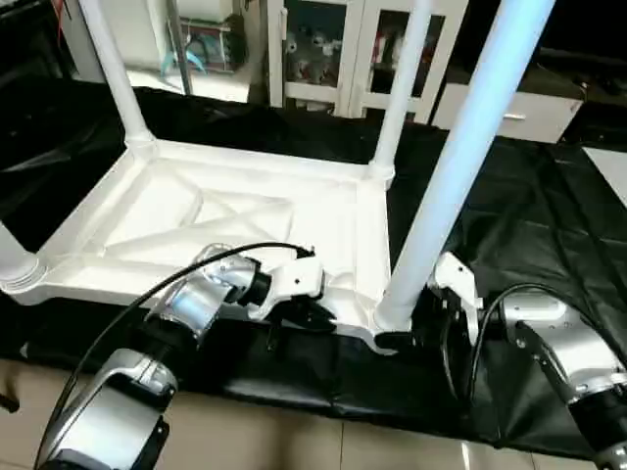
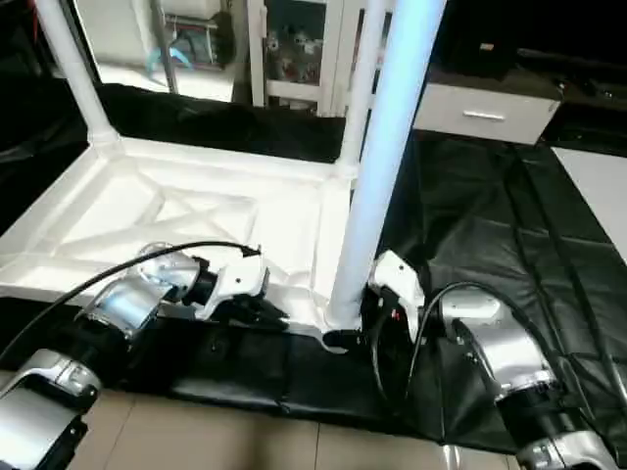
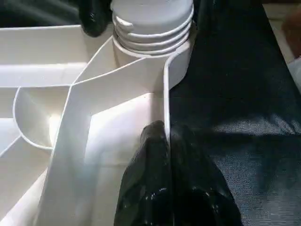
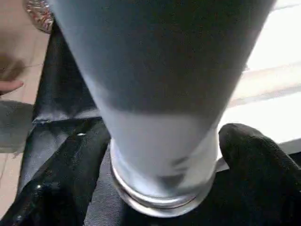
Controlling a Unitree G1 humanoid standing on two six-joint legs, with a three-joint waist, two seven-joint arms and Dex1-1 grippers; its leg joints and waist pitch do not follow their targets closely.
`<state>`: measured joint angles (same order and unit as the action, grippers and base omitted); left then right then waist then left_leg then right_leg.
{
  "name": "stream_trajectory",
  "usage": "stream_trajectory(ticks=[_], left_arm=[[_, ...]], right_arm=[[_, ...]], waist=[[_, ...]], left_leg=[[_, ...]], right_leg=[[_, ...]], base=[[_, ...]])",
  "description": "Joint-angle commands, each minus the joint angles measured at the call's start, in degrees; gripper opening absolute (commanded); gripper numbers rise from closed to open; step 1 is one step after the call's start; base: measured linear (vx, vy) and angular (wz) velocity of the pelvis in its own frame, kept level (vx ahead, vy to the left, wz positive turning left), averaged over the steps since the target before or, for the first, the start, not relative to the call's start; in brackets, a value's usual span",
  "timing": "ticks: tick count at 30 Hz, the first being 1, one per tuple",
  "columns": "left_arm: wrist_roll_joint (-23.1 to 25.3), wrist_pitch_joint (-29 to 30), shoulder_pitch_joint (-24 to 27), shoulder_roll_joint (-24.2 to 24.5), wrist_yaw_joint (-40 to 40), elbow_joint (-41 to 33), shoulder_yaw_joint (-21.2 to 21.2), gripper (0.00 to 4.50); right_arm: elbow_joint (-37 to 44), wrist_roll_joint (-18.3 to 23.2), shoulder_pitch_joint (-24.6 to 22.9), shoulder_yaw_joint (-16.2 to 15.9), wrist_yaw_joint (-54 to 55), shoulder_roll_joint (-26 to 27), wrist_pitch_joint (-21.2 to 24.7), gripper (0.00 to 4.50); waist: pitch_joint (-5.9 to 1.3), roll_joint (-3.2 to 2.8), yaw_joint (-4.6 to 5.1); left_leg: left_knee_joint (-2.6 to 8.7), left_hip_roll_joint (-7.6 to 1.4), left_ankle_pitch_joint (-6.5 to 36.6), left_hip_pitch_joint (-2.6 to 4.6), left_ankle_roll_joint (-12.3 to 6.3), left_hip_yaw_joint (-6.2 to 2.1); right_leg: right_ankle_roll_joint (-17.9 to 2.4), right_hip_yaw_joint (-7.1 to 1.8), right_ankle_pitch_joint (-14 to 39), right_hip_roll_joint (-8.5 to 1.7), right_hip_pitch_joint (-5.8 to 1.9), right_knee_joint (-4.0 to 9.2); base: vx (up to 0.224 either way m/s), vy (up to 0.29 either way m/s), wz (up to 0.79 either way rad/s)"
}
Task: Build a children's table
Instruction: Rotate leg to tighten
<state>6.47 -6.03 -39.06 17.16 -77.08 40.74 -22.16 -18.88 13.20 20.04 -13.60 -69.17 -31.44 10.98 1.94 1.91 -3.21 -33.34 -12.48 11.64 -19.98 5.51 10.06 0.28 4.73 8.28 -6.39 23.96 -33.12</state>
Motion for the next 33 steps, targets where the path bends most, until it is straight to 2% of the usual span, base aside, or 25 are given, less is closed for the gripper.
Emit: stream_trajectory(ticks=[1,2,4,5,9,12,13,14,16,17,18,19,20,21,23,25,26,27,28,29,30,31,32,33], left_arm=[[1.7,0.9,1.5,-0.3,-0.6,0.9,-2.5,0.0],[1.8,0.9,1.5,-0.2,-0.3,0.9,-2.5,0.0],[2.0,1.2,1.7,0.2,0.0,0.4,-2.6,0.0],[1.9,1.5,1.9,0.3,0.0,0.0,-2.6,0.0],[1.9,1.6,2.2,0.3,-0.1,-0.5,-2.7,0.0],[1.8,1.7,2.3,0.2,0.0,-0.2,-2.7,0.0],[1.9,1.8,2.3,0.1,0.0,-0.1,-2.8,0.0],[1.9,2.1,2.4,-0.1,0.0,0.1,-2.9,0.0],[1.7,3.0,2.4,-0.6,0.5,0.1,-2.8,0.0],[1.3,4.7,2.0,-1.8,2.8,0.7,-1.9,0.0],[1.3,4.9,1.9,-2.0,3.3,0.8,-1.7,0.0],[1.2,6.0,1.2,-3.3,6.6,1.9,-0.6,0.0],[1.3,6.3,0.6,-4.5,9.7,3.0,0.4,0.0],[0.9,6.7,0.2,-5.2,10.9,3.4,1.0,0.0],[0.9,7.4,-0.7,-6.7,14.1,4.6,1.8,0.0],[1.3,7.7,-1.4,-7.6,16.2,5.5,2.1,0.0],[2.6,9.0,-3.2,-9.6,22.4,8.0,2.6,0.0],[2.7,9.4,-3.5,-10.1,23.7,8.5,2.8,0.0],[2.7,11.0,-4.8,-12.1,28.8,10.2,3.9,0.0],[2.8,11.3,-5.5,-13.2,31.9,11.4,4.6,0.0],[2.9,11.5,-6.1,-14.1,34.5,12.5,5.0,0.0],[3.3,11.5,-6.7,-15.0,37.2,13.6,5.4,0.0],[3.9,11.3,-8.3,-17.0,44.0,16.2,6.6,0.0],[3.9,11.3,-8.3,-17.0,44.0,16.2,6.6,0.0]], right_arm=[[-1.1,-1.0,1.2,-1.1,-1.5,-0.4,-1.0,3.72],[-1.5,-1.1,1.4,-1.1,-1.8,-0.3,-1.2,3.61],[-2.7,-1.4,1.9,-1.3,-2.6,-0.3,-1.9,3.51],[-3.3,-1.7,2.2,-1.4,-3.0,-0.2,-2.4,3.3],[-3.4,-1.6,2.5,-1.5,-3.5,-0.1,-2.2,2.95],[-3.7,-1.6,2.5,-1.5,-3.6,0.2,-2.5,2.8],[-3.7,-1.4,2.3,-1.3,-3.6,0.5,-2.4,2.8],[-4.0,-1.1,2.2,-1.1,-3.7,0.8,-2.4,2.76],[-4.0,-0.4,1.8,-0.5,-3.1,1.5,-2.1,2.73],[-4.0,1.5,1.2,1.7,0.2,3.8,-0.8,2.73],[-4.0,1.8,1.1,2.1,0.9,4.3,-0.5,2.73],[-4.3,3.3,0.6,4.6,5.7,7.0,1.0,2.72],[-4.6,4.6,0.1,6.7,10.2,9.5,2.1,2.72],[-4.5,5.2,-0.2,7.8,12.9,10.9,3.3,2.72],[-4.0,5.8,-0.9,9.6,18.4,13.8,4.2,2.72],[-3.8,6.3,-1.1,10.6,21.5,15.6,4.6,2.72],[-4.9,5.5,-0.6,12.7,30.5,20.1,5.2,2.72],[-5.4,4.9,-0.4,12.8,32.2,20.7,4.9,2.72],[-7.4,1.6,0.6,13.4,38.5,23.2,3.2,2.72],[-8.9,-0.4,1.4,13.5,42.5,24.2,2.4,2.72],[-10.5,-1.9,2.2,13.7,46.0,25.2,1.9,2.72],[-12.1,-3.3,3.1,13.7,49.1,26.1,1.3,2.72],[-15.6,-6.4,5.0,13.2,55.6,28.0,0.0,2.72],[-15.6,-6.5,5.0,13.2,55.7,28.0,0.0,2.71]], waist=[[-3.2,0.94,-0.15],[-3.22,1.23,-0.08],[-3.21,1.09,-0.13],[-3.27,1.11,-0.12],[-3.29,1.36,-0.06],[-3.29,1.46,-0.06],[-3.31,1.07,-0.12],[-3.34,1.25,-0.11],[-3.31,1.22,-0.11],[-3.3,1.29,-0.07],[-3.26,1.42,0.0],[-3.2,1.56,-0.06],[-2.97,1.29,0.04],[-3.03,1.28,0.16],[-3.03,1.46,0.76],[-2.97,1.47,1.07],[-2.89,1.38,1.54],[-2.95,0.77,1.52],[-3.0,0.92,1.84],[-2.94,0.54,1.99],[-2.99,0.81,2.25],[-3.04,0.58,2.26],[-3.05,0.45,2.63],[-3.0,0.54,2.89]], left_leg=[[3.71,-0.71,10.1,-0.38,-5.02,0.67],[3.69,-0.68,9.8,-0.44,-5.13,0.68],[3.7,-0.74,10.1,-0.36,-5.06,0.65],[3.69,-0.79,10.0,-0.35,-4.92,0.62],[3.63,-0.77,9.7,-0.32,-5.01,0.67],[3.62,-0.74,9.7,-0.32,-5.03,0.68],[3.62,-0.72,9.7,-0.28,-4.95,0.66],[3.61,-0.71,9.7,-0.32,-4.92,0.66],[3.63,-0.72,9.9,-0.34,-4.85,0.66],[3.61,-0.68,10.3,-0.4,-4.74,0.7],[3.65,-0.68,10.3,-0.42,-4.74,0.73],[3.74,-0.66,11.1,-0.44,-4.25,0.63],[3.93,-0.6,12.7,-0.26,-3.56,0.65],[3.99,-0.57,13.4,-0.28,-2.98,0.49],[4.27,-0.44,15.7,-0.39,-1.38,0.14],[4.3,-0.4,16.4,-0.34,-1.1,0.08],[4.32,-0.21,17.3,-0.39,-1.02,0.1],[4.33,-0.19,17.7,-0.14,-0.68,0.02],[4.31,-0.11,17.6,-0.26,-0.22,-0.01],[4.36,0.02,18.0,-0.25,0.35,-0.16],[4.31,0.17,18.4,-0.22,0.34,-0.11],[4.28,0.28,18.4,-0.22,0.42,-0.27],[4.32,0.39,18.6,-0.38,0.02,-0.35],[4.21,0.47,18.9,-0.26,-0.19,-0.17]], right_leg=[[-13.8,-2.04,12.7,-1.62,-3.46,2.7],[-13.8,-2.02,12.5,-1.59,-3.47,2.69],[-13.7,-2.03,13.2,-1.71,-3.39,2.7],[-13.8,-2.02,13.0,-1.69,-3.41,2.6],[-13.9,-2.04,12.5,-1.59,-3.37,2.58],[-13.8,-2.04,12.2,-1.56,-3.41,2.55],[-13.9,-2.06,12.0,-1.57,-3.41,2.52],[-14.1,-2.02,11.6,-1.54,-3.46,2.51],[-14.2,-2.02,11.6,-1.56,-3.46,2.5],[-14.1,-2.02,12.0,-1.53,-3.46,2.57],[-14.0,-2.07,12.3,-1.54,-3.36,2.63],[-13.5,-2.02,13.9,-1.55,-3.41,2.82],[-12.8,-2.03,16.4,-1.49,-3.1,3.24],[-12.3,-1.95,17.7,-1.57,-3.12,3.3],[-9.7,-1.75,22.7,-1.55,-3.14,3.8],[-9.0,-1.72,23.9,-1.51,-2.91,4.07],[-8.2,-1.8,25.3,-1.33,-2.69,4.45],[-8.0,-1.8,25.9,-1.41,-2.54,4.46],[-7.6,-1.84,26.1,-1.3,-2.47,4.52],[-7.3,-1.84,26.6,-1.26,-2.35,4.55],[-7.2,-1.82,27.1,-1.13,-2.3,4.79],[-7.1,-1.79,27.2,-1.23,-2.37,4.76],[-7.1,-1.81,26.8,-1.09,-2.44,4.81],[-7.1,-1.84,26.9,-0.93,-2.1,5.03]], base=[[0.0,0.0,0.0],[0.0,0.0,0.0],[0.0,0.0,0.0],[0.0,0.0,0.0],[0.0,0.0,0.0],[0.0,0.0,0.0],[0.0,0.0,0.0],[0.0,0.0,0.0],[0.0,0.0,0.0],[0.0,0.0,0.0],[0.0,0.0,0.0],[0.0,0.0,0.0],[0.0,0.0,0.0],[0.0,0.0,0.0],[0.0,0.0,0.0],[0.0,0.0,0.0],[0.0,0.0,0.0],[0.0,0.0,0.0],[0.0,0.0,0.0],[0.0,0.0,0.0],[0.0,0.0,0.0],[0.0,0.0,0.0],[0.0,0.0,0.0],[0.0,0.0,0.0]])
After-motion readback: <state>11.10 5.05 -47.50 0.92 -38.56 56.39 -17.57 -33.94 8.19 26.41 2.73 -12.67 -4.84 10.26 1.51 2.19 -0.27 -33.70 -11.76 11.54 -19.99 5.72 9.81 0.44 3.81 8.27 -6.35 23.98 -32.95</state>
